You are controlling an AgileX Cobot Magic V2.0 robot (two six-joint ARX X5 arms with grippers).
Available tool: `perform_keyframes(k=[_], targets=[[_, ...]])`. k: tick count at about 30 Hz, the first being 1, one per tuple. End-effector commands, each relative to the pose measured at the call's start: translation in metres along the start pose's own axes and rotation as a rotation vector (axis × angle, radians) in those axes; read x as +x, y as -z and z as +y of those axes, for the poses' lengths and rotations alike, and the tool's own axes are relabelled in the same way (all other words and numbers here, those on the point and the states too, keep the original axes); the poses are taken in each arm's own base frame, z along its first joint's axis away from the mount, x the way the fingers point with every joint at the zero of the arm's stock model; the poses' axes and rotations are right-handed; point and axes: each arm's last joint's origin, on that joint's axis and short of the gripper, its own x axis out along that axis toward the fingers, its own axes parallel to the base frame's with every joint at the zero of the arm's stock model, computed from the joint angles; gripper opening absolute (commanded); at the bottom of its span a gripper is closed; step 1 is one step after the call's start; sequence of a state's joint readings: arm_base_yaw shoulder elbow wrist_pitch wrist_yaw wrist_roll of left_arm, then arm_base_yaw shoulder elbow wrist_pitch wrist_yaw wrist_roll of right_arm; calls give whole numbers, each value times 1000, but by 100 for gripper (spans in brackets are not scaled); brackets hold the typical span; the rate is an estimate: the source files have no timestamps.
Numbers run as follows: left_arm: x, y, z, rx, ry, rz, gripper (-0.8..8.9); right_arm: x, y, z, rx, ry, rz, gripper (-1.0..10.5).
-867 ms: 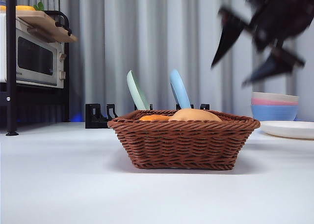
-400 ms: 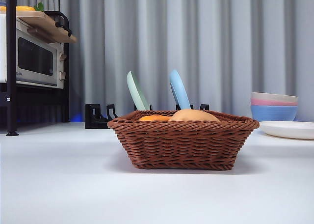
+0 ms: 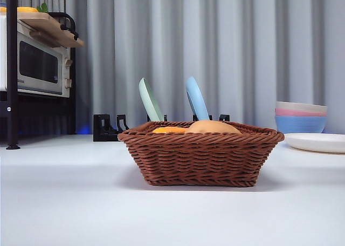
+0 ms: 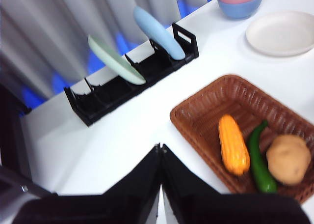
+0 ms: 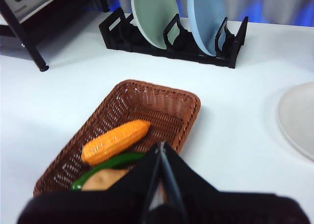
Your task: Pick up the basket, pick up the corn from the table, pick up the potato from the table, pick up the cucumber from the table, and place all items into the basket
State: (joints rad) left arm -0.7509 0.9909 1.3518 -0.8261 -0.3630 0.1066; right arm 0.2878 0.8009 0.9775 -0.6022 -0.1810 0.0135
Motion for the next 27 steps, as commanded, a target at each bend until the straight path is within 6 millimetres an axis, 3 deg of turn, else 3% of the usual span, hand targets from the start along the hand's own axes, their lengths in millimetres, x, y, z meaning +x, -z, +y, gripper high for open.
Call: perform_keyframes(k=[1,7,10,15,27], targets=[[6,39,-7,-24,1,21,-8,2,21,0,-12,2,27,-11],[9,106,-15,-54,-4,-39,-8,6,68,-2,18,1,-26,-11],[8,123,-17,-149,4,-34,-8,7,81,-2,78,2,-35,-9],[7,133,-17,-191,2,63,-4,9,81,-4,244,36,-35,2],[11,136,-19,-172,3,111,-3,9,81,-5,245,87,-28,2]])
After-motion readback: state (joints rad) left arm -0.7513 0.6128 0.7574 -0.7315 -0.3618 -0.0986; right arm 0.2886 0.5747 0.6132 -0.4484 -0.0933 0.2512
